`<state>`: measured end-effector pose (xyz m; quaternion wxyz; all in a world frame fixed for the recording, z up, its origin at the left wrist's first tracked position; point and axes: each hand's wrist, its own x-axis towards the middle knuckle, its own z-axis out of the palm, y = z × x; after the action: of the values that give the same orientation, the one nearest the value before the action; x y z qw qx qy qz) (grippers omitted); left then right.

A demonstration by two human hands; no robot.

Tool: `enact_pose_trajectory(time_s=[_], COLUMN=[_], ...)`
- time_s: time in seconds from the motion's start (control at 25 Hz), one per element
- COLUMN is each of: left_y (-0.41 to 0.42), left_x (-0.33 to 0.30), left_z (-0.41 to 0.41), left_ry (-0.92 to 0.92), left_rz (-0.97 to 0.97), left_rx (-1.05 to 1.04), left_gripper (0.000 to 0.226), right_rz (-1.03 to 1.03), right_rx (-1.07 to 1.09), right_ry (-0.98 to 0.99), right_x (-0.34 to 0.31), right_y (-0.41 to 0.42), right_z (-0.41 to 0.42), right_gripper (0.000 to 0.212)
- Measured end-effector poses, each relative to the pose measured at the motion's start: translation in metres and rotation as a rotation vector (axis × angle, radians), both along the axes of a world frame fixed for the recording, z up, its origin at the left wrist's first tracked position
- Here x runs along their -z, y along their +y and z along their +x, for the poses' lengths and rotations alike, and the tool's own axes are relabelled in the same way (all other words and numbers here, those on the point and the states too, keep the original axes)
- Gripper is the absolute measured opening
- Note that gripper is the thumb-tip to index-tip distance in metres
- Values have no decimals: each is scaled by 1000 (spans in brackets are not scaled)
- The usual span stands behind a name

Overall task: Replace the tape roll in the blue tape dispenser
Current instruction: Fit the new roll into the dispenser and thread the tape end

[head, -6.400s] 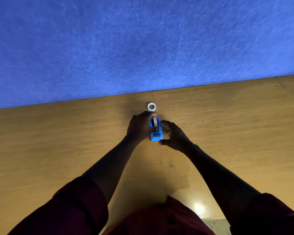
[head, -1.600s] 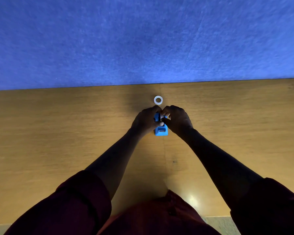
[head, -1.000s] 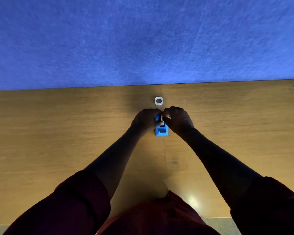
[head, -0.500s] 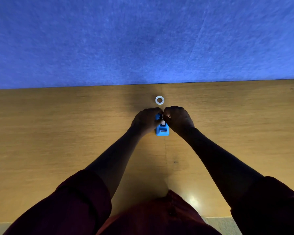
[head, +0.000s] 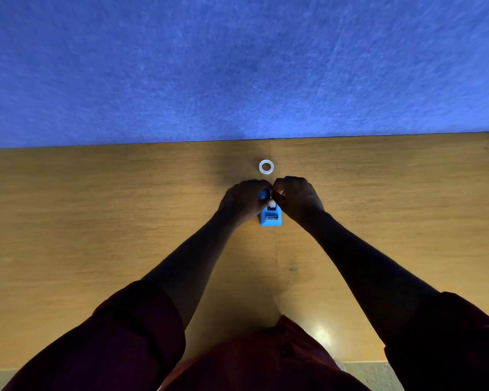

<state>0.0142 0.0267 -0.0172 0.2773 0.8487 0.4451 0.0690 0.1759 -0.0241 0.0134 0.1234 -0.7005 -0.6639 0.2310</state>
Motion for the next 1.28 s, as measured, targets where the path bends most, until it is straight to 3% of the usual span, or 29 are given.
enact_pose_trajectory(time_s=[0.24, 0.56, 0.84, 1.28], left_y=[-5, 1, -1, 1], left_x=[-4, -4, -7, -4], left_z=[-1, -3, -5, -9], left_ry=[-16, -17, -1, -82], left_rz=[-4, -32, -30, -120], left_rx=[0, 18, 44, 59], left_gripper=[48, 35, 50, 41], right_rz=[7, 12, 31, 29], right_rx=[0, 8, 35, 30], right_ry=[-32, -22, 87, 96], right_x=[2, 8, 10, 14], right_y=[1, 1, -6, -5], right_z=[0, 4, 6, 8], right_gripper=[13, 15, 11, 11])
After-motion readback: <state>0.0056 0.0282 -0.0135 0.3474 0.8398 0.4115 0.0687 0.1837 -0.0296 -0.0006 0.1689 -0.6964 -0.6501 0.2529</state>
